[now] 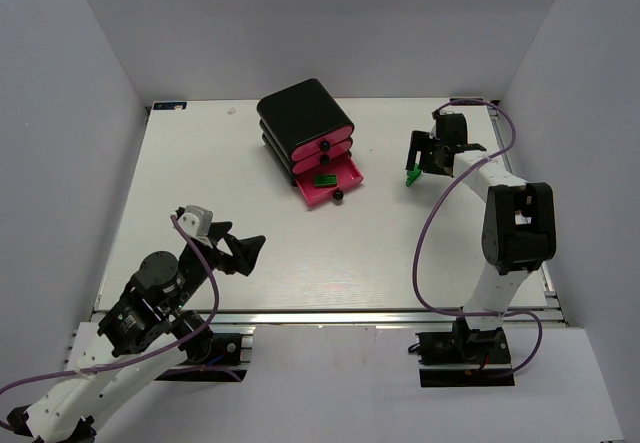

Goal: Sort the legos into containers by color

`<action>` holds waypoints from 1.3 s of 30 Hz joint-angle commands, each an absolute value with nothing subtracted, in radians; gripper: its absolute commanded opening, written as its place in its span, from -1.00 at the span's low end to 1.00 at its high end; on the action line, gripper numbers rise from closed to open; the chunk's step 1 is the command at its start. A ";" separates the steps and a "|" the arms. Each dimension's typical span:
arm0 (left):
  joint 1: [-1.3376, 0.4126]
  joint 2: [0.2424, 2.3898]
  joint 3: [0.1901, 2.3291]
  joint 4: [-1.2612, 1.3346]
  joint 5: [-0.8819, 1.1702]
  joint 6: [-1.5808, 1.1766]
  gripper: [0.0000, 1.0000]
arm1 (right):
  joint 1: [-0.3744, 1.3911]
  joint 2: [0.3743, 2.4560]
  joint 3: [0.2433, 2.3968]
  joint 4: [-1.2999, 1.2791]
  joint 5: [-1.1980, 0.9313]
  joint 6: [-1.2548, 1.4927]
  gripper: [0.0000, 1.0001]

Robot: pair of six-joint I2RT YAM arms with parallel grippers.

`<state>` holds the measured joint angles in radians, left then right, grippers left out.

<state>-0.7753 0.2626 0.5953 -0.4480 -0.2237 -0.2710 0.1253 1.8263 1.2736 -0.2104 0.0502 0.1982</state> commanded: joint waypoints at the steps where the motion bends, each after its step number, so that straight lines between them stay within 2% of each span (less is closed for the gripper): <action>1: -0.779 0.258 0.587 -0.448 -0.210 -0.268 0.96 | 0.121 1.827 1.307 -0.201 0.069 0.221 0.64; 39: -0.779 0.268 0.586 -0.449 -0.213 -0.272 0.96 | 0.126 1.850 1.313 -0.242 0.066 0.304 0.63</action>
<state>-0.7753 0.2584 0.5953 -0.4454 -0.2173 -0.2710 0.1257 1.8469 1.3060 -0.2447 0.0532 0.2852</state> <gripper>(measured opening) 0.979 0.812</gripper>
